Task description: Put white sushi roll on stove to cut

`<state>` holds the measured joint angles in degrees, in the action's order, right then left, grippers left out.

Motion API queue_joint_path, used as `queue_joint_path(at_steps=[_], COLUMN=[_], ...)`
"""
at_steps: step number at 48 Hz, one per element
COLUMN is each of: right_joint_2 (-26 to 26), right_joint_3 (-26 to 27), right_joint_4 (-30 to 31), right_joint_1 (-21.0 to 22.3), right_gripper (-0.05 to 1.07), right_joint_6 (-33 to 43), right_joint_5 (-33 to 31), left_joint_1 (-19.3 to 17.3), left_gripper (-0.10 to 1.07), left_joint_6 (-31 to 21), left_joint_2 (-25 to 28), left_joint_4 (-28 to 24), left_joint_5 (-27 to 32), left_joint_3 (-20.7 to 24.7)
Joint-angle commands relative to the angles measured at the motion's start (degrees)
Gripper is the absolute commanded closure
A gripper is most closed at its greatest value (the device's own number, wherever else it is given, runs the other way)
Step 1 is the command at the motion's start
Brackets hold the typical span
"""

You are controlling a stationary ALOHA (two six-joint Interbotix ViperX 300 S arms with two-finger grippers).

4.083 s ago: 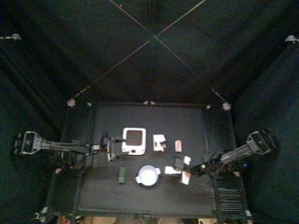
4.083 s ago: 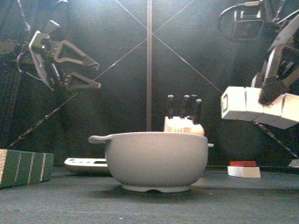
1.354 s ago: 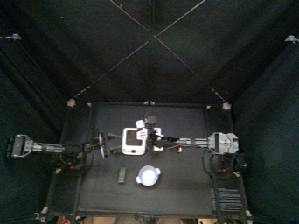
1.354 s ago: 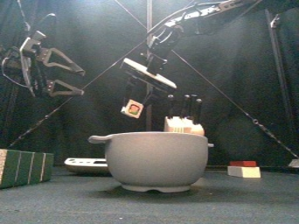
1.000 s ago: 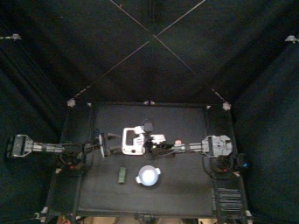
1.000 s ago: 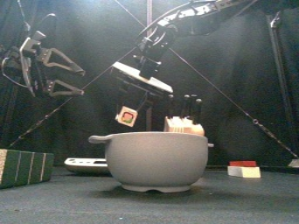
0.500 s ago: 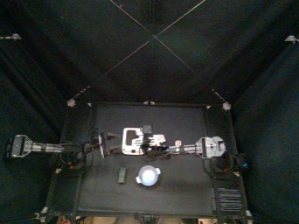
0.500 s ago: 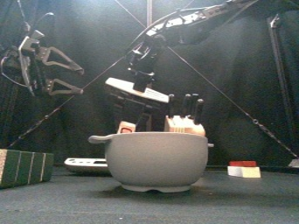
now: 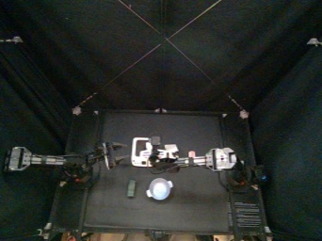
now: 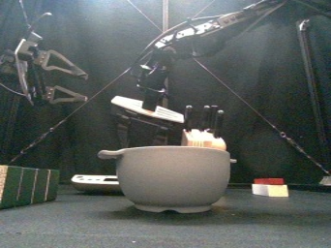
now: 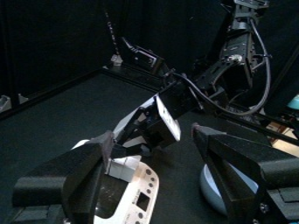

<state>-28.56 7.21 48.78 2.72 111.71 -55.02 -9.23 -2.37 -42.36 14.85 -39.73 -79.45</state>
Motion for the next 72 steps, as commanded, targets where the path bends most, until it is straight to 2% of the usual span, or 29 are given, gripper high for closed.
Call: queue_joint_path(at_steps=[1,39,72], right_joint_2=[1.6,-0.4,-2.5], right_joint_3=[1.5,1.8,5.1], right_joint_4=[-0.5,-1.1,-1.4], right_joint_1=[0.4,0.4,0.4], right_gripper=[0.14,0.14,0.14], right_joint_6=[-0.2,-0.4,-0.5], right_joint_5=[-0.2,0.4,2.0], left_joint_1=[-0.2,-0.4,-0.6], left_gripper=[-0.06,-0.06,-0.06], left_joint_6=[0.1,0.1,0.1], left_joint_2=[0.0,0.0,0.0], left_joint_4=[0.0,-0.1,-0.1], left_joint_5=[-0.3,-0.3,-0.3], left_joint_3=[0.6,0.6,0.6])
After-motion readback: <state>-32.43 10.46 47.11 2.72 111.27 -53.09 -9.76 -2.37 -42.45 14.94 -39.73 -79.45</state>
